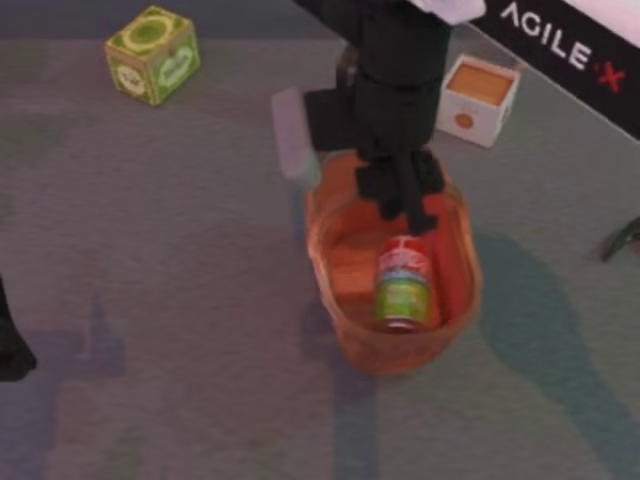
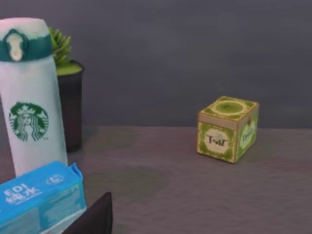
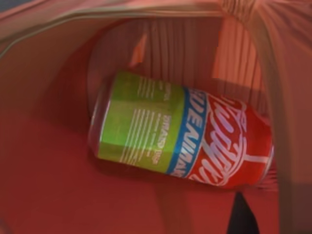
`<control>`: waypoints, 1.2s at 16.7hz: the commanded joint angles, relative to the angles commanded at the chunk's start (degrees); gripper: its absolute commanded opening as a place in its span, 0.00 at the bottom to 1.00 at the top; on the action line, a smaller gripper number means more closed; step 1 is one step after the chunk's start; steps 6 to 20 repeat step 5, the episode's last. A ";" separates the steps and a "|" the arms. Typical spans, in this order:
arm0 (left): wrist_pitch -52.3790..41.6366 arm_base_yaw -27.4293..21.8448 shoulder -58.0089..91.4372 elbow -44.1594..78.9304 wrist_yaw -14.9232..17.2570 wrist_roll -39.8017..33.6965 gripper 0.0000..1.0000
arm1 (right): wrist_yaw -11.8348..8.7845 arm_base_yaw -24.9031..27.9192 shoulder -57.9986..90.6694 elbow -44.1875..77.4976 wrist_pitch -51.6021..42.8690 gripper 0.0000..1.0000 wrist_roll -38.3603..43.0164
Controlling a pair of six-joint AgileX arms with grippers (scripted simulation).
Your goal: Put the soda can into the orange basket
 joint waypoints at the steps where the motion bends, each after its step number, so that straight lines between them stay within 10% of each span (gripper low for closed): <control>1: 0.00 0.00 0.00 0.00 0.00 0.00 1.00 | 0.00 -0.24 0.10 2.42 -2.13 0.00 -0.32; 20: 0.00 0.00 0.00 0.00 0.00 0.00 1.00 | 0.01 -0.81 0.11 6.41 -6.02 0.00 -0.97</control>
